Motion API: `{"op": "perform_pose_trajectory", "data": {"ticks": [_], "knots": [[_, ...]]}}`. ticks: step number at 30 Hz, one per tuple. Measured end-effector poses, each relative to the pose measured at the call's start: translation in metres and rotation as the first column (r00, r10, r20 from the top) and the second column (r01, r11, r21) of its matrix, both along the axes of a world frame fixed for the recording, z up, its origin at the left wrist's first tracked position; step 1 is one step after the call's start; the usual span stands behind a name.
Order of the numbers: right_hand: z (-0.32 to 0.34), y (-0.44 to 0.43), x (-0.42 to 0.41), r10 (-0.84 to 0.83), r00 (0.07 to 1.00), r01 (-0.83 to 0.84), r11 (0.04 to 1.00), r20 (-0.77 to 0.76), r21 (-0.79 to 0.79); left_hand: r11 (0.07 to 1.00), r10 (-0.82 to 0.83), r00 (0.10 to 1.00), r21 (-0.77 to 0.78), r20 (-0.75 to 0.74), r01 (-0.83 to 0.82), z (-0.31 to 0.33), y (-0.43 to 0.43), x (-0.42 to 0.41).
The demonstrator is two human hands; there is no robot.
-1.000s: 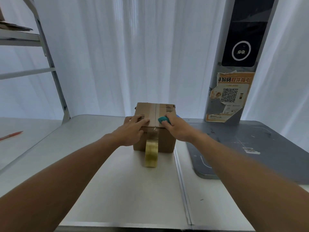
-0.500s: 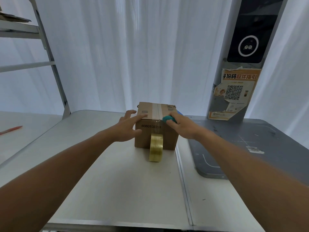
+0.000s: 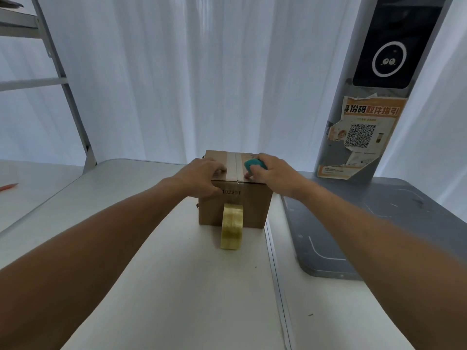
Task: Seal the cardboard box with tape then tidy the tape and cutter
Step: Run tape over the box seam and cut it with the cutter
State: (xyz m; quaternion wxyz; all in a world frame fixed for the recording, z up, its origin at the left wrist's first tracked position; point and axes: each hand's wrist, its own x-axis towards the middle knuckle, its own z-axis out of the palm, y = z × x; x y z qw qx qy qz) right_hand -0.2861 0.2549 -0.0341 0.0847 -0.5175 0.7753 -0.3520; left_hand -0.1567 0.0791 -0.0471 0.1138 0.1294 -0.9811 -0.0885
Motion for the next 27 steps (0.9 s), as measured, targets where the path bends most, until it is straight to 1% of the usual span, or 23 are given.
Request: {"op": "perform_pose_trajectory", "data": {"ticks": [2, 7, 10, 12, 13, 14, 15, 17, 18, 20, 27], "knots": [[0.006, -0.014, -0.007, -0.003, 1.000, 0.003, 1.000, -0.012, -0.005, 1.000, -0.003, 0.999, 0.027, 0.046, 0.002, 0.009, -0.007, -0.007], [0.007, -0.059, -0.034, -0.001, 0.999, 0.006, 0.991, -0.041, 0.130, 0.987, -0.053, 0.985, 0.160, 0.164, 0.026, 0.019, -0.028, -0.021], [0.008, -0.082, -0.049, 0.011, 0.999, -0.003, 0.980, -0.039, 0.198, 0.996, -0.047, 0.970, 0.088, 0.239, 0.027, 0.017, -0.033, -0.027], [0.007, -0.094, -0.055, 0.028, 0.999, -0.015, 0.969, -0.047, 0.246, 0.995, -0.051, 0.971, 0.091, 0.233, 0.030, 0.015, -0.037, -0.029], [0.006, -0.099, -0.057, 0.038, 0.996, -0.016, 0.965, -0.078, 0.260, 0.993, -0.058, 0.973, 0.110, 0.224, 0.034, 0.014, -0.039, -0.028], [0.005, -0.103, -0.060, 0.043, 0.988, -0.007, 0.971, -0.146, 0.241, 0.991, -0.068, 0.973, 0.126, 0.219, 0.040, 0.013, -0.040, -0.027], [0.004, -0.106, -0.063, 0.028, 0.972, 0.015, 0.983, -0.233, 0.181, 0.990, -0.080, 0.973, 0.131, 0.216, 0.053, 0.013, -0.040, -0.027], [0.002, -0.110, -0.070, -0.066, 0.926, 0.081, 0.996, -0.372, 0.026, 0.990, -0.097, 0.972, 0.119, 0.213, 0.072, 0.014, -0.040, -0.026], [0.003, -0.111, -0.074, -0.108, 0.908, 0.113, 0.994, -0.405, -0.013, 0.990, -0.097, 0.973, 0.117, 0.211, 0.073, 0.014, -0.039, -0.026], [0.004, -0.115, -0.080, -0.142, 0.890, 0.153, 0.988, -0.434, -0.011, 0.989, -0.098, 0.972, 0.126, 0.213, 0.072, 0.014, -0.040, -0.026], [0.003, -0.128, -0.075, -0.117, 0.822, 0.193, 0.978, -0.557, 0.079, 0.987, -0.099, 0.969, 0.149, 0.227, 0.066, 0.010, -0.039, -0.024]]}}
